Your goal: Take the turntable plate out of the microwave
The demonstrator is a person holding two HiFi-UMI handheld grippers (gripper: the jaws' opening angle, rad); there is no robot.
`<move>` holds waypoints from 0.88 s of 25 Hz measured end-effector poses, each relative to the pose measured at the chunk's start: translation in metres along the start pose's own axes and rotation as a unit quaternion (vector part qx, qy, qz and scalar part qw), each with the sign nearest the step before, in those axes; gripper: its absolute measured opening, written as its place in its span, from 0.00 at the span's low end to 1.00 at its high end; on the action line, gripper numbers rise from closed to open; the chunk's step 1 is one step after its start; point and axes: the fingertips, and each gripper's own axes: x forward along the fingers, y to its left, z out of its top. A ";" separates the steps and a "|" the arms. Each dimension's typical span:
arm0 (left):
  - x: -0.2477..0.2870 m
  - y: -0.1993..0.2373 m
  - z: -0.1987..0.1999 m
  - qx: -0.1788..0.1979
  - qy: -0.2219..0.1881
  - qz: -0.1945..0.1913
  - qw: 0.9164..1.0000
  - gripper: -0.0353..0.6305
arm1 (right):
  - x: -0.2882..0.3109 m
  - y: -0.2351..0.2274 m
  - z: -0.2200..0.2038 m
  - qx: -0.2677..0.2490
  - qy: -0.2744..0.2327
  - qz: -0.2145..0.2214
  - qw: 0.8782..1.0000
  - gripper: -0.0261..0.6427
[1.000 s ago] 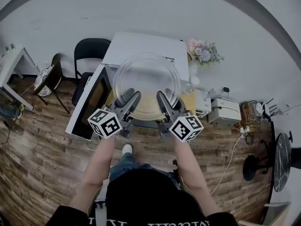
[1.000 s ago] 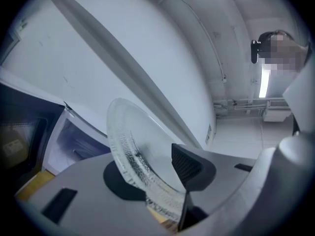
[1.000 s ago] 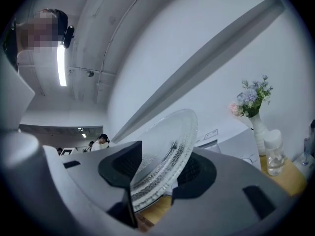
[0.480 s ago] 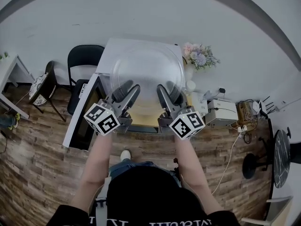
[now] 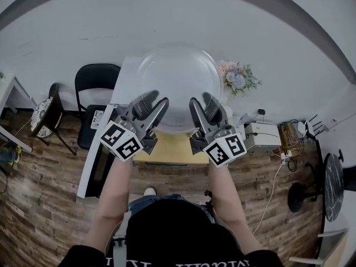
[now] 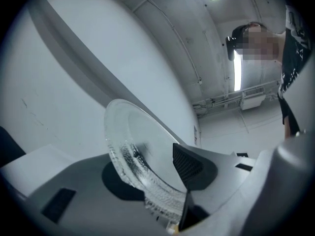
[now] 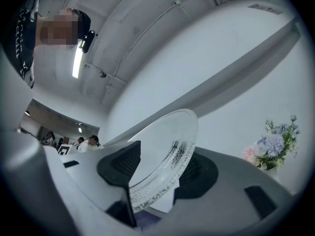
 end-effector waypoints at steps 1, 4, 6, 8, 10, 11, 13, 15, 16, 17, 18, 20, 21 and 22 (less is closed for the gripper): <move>0.003 0.004 0.004 0.004 -0.002 -0.004 1.000 0.30 | 0.006 -0.001 0.002 -0.006 -0.004 -0.001 1.000 0.36; 0.013 0.015 0.015 0.015 -0.005 -0.016 1.000 0.30 | 0.020 -0.006 0.008 -0.018 -0.016 -0.004 1.000 0.37; 0.018 0.021 0.020 0.020 -0.008 -0.022 1.000 0.30 | 0.028 -0.008 0.011 -0.025 -0.022 -0.005 0.999 0.37; 0.021 0.025 0.025 0.023 -0.012 -0.026 0.999 0.30 | 0.035 -0.008 0.014 -0.030 -0.026 -0.004 0.999 0.37; 0.023 0.027 0.029 0.025 -0.016 -0.030 0.999 0.30 | 0.039 -0.008 0.018 -0.034 -0.029 -0.004 0.999 0.37; 0.025 0.027 0.031 0.027 -0.018 -0.031 0.999 0.30 | 0.040 -0.008 0.020 -0.035 -0.031 -0.003 0.999 0.37; 0.029 0.028 0.034 0.031 -0.021 -0.033 0.999 0.30 | 0.043 -0.010 0.023 -0.036 -0.035 -0.001 0.999 0.37; 0.032 0.028 0.035 0.034 -0.022 -0.032 0.999 0.30 | 0.044 -0.013 0.025 -0.036 -0.036 0.002 0.999 0.37; 0.034 0.027 0.035 0.035 -0.023 -0.030 0.999 0.30 | 0.045 -0.014 0.026 -0.036 -0.036 0.004 0.999 0.37; 0.035 0.027 0.036 0.036 -0.023 -0.027 0.999 0.30 | 0.045 -0.016 0.028 -0.035 -0.035 0.007 0.999 0.37; 0.037 0.026 0.037 0.037 -0.024 -0.024 0.999 0.30 | 0.046 -0.017 0.029 -0.034 -0.034 0.010 0.999 0.37; 0.041 0.025 0.039 0.037 -0.023 -0.016 0.999 0.30 | 0.048 -0.020 0.033 -0.030 -0.030 0.016 0.999 0.37; 0.042 0.025 0.040 0.037 -0.023 -0.013 0.999 0.30 | 0.050 -0.021 0.034 -0.029 -0.029 0.019 0.999 0.37; 0.044 0.025 0.041 0.038 -0.024 -0.010 0.999 0.30 | 0.051 -0.022 0.035 -0.028 -0.028 0.021 0.999 0.37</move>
